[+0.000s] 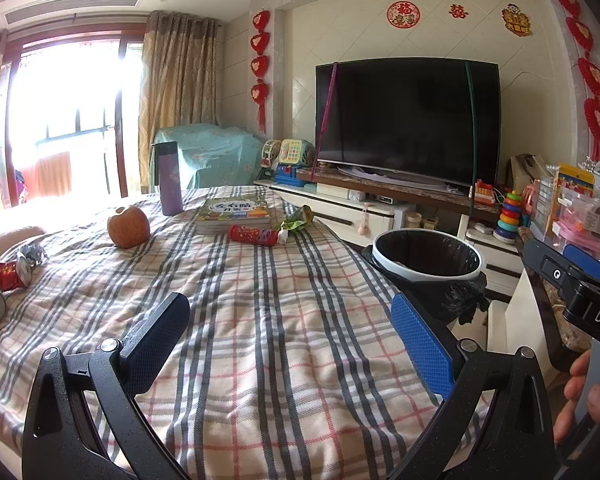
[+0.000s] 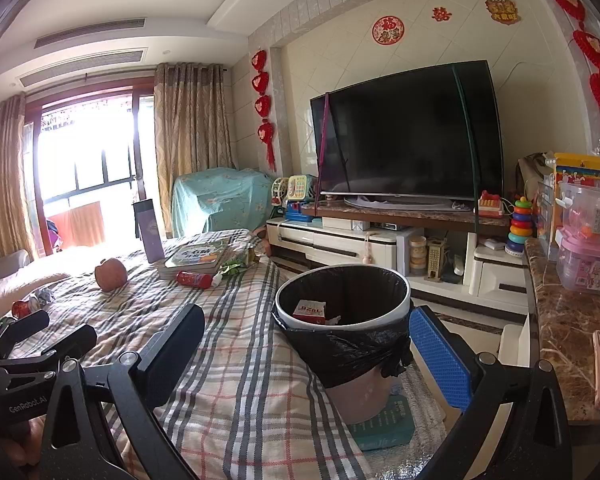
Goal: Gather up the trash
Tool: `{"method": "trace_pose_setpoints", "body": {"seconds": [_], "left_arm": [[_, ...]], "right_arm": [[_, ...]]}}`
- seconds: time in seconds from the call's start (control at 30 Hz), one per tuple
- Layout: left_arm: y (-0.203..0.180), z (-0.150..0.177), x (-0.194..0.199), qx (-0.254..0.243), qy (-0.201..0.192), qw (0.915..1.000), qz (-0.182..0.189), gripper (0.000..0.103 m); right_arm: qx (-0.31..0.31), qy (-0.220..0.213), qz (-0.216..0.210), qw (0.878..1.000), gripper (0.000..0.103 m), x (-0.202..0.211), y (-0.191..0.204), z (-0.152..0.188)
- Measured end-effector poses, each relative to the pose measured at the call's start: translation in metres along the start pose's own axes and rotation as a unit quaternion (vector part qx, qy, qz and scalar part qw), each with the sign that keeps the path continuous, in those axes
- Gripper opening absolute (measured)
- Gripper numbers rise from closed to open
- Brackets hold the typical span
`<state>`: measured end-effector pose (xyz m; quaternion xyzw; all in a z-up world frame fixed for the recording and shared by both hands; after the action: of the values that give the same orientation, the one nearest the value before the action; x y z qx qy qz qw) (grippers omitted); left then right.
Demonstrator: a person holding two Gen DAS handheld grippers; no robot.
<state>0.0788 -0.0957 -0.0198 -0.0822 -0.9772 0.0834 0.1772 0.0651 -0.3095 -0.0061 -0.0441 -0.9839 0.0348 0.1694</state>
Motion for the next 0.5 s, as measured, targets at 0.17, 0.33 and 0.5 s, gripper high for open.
{"method": "trace_pose_setpoints", "body": {"seconds": [0.17, 0.33, 0.5], "left_arm": [[-0.0001, 0.0005, -0.0007, 0.000, 0.001, 1.0000, 0.001, 0.103], [-0.0006, 0.0010, -0.0008, 0.000, 0.001, 1.0000, 0.001, 0.103], [-0.0010, 0.0015, -0.0010, -0.001, 0.001, 1.0000, 0.002, 0.103]], "right_arm": [[0.000, 0.000, 0.000, 1.000, 0.103, 0.0000, 0.0001, -0.0001], [-0.001, 0.000, -0.001, 1.000, 0.103, 0.0000, 0.0007, -0.0004], [-0.001, 0.000, -0.001, 1.000, 0.103, -0.0001, 0.0003, -0.0002]]}}
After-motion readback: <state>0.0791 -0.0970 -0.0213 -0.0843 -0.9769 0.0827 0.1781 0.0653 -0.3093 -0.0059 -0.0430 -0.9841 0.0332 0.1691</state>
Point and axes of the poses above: each gripper's, at about its wrist camera, not at the fingertips, and x roughly against the way its jaws point, y to its left, z to its underside, the point moved 8 cm from there along -x, roughly the way its jaws point, and after that the axes turned 11 degrees about x, right-handed, at the moved point
